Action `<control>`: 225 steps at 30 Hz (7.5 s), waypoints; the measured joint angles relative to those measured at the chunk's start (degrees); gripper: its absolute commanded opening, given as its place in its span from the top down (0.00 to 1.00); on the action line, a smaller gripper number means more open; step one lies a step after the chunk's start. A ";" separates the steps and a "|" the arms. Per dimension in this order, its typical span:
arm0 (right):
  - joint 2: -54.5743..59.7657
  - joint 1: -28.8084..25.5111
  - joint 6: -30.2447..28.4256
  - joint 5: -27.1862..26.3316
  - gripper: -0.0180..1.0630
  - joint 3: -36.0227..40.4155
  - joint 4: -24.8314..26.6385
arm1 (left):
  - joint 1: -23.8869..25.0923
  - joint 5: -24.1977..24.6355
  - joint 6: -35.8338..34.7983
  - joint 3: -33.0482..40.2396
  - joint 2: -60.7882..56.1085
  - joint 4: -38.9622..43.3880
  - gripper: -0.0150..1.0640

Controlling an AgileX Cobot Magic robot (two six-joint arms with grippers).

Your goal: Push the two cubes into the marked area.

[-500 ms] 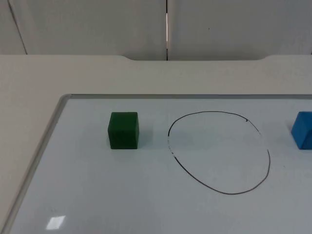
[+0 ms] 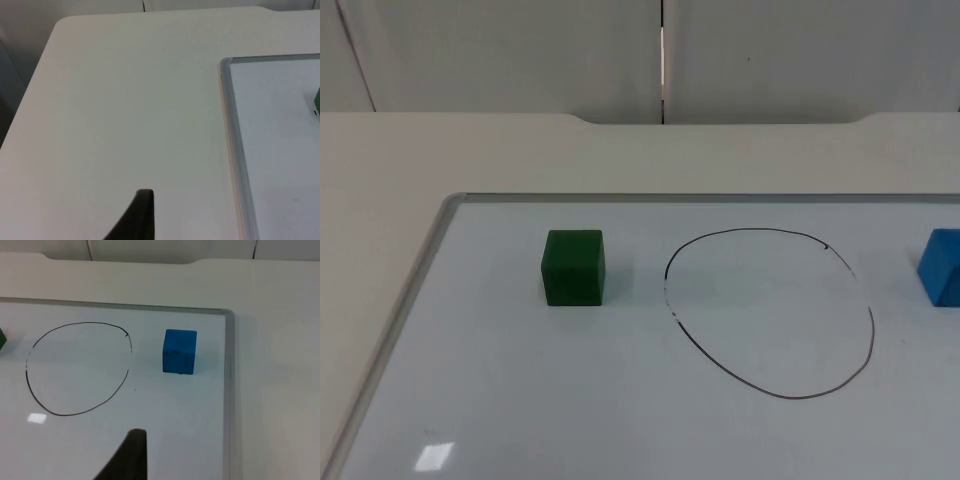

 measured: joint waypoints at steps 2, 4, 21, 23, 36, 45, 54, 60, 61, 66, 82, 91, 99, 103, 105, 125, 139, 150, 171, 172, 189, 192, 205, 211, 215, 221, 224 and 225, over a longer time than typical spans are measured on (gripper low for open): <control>0.00 0.00 0.00 0.00 0.01 0.00 0.00 | 0.00 0.00 0.00 0.00 0.00 0.00 0.01; 0.00 0.00 0.00 0.00 0.01 0.00 0.00 | 0.00 0.00 0.00 0.00 0.00 0.00 0.01; 0.00 0.00 0.00 0.00 0.01 0.00 0.38 | 0.00 0.00 0.00 0.00 0.00 0.00 0.08; 0.00 0.00 0.00 0.00 0.01 0.00 0.38 | 0.00 -0.10 0.00 0.00 0.00 0.00 0.08; 0.00 0.00 0.00 0.00 0.01 0.00 0.48 | 0.00 -4.22 0.00 -2.26 8.99 0.01 0.08; 0.00 0.00 0.00 0.00 0.01 0.00 0.48 | 0.00 -11.09 0.00 -2.26 21.09 -5.48 0.09; 0.00 0.00 0.00 0.00 0.01 0.00 0.48 | 0.00 -17.02 9.05 -2.26 32.56 -19.79 0.31; 0.00 0.00 0.00 0.00 0.01 0.00 0.48 | 0.00 -18.27 16.36 -2.26 37.96 -29.16 0.36; 0.00 0.00 0.00 0.00 0.01 0.00 0.48 | 0.00 -18.40 18.10 -2.26 39.19 -31.21 0.36; 0.00 0.00 0.00 0.00 0.01 0.00 0.48 | 0.00 -18.71 25.63 -2.26 44.01 -38.69 0.48; 0.00 0.00 0.00 0.00 0.01 0.00 0.48 | 0.00 -20.38 44.45 -2.26 53.07 -58.44 0.99; 0.00 0.00 0.00 0.00 0.01 0.00 0.48 | 0.00 -24.41 48.47 -2.26 57.79 -64.22 0.99; 0.00 0.00 0.00 0.00 0.01 0.00 0.48 | -6.87 -31.32 50.33 -3.54 62.42 -66.35 0.99; 0.00 0.00 0.00 0.00 0.01 0.00 0.48 | -10.46 -35.26 50.47 -4.96 65.78 -65.49 0.99; 0.00 0.00 0.00 0.00 0.01 0.00 0.48 | -11.44 -36.45 50.47 -5.73 68.49 -65.35 0.99; 0.00 0.00 0.00 0.05 0.01 0.00 0.48 | -11.70 -41.09 50.58 -15.07 87.01 -65.13 0.99; 0.00 0.00 0.00 0.05 0.01 0.00 0.48 | -11.70 -45.32 50.58 -19.44 96.95 -65.00 0.99; 0.00 0.00 0.00 0.05 0.01 0.00 0.48 | -11.70 -50.22 50.95 -22.56 104.09 -65.00 0.99; 0.00 0.00 0.00 0.05 0.01 0.00 0.48 | -14.43 -51.65 51.08 -28.46 116.86 -64.88 0.99; 0.00 0.00 0.00 0.05 0.01 0.00 0.48 | -14.89 -51.94 51.08 -28.46 117.13 -64.88 0.99; 0.00 0.00 -0.24 0.05 0.01 0.00 0.51 | -16.40 -51.89 50.75 -28.46 117.34 -65.15 0.99; 0.00 0.00 -0.24 0.05 0.01 0.00 0.61 | -16.65 -51.58 50.75 -28.46 117.34 -65.60 0.99; 0.00 0.00 -0.15 0.05 0.01 0.00 0.99 | -19.67 -52.40 50.63 -28.46 117.34 -66.66 0.99; 0.00 0.00 -0.15 0.05 0.01 0.00 0.99 | -19.77 -52.54 50.39 -28.46 117.34 -67.00 0.99; 0.00 0.00 -0.15 0.05 0.01 0.00 0.99 | -20.42 -52.68 50.09 -28.46 117.34 -67.87 0.99; 0.00 0.00 -0.15 0.05 0.01 0.00 0.99 | -22.14 -53.47 50.09 -28.46 117.34 -68.20 0.99; 0.00 0.00 -0.15 0.05 0.01 0.00 0.99 | -22.35 -53.70 50.09 -28.46 117.34 -68.20 0.99; 0.00 0.00 -0.15 0.05 0.01 0.00 0.99 | -22.35 -53.84 50.09 -28.46 117.34 -68.20 0.99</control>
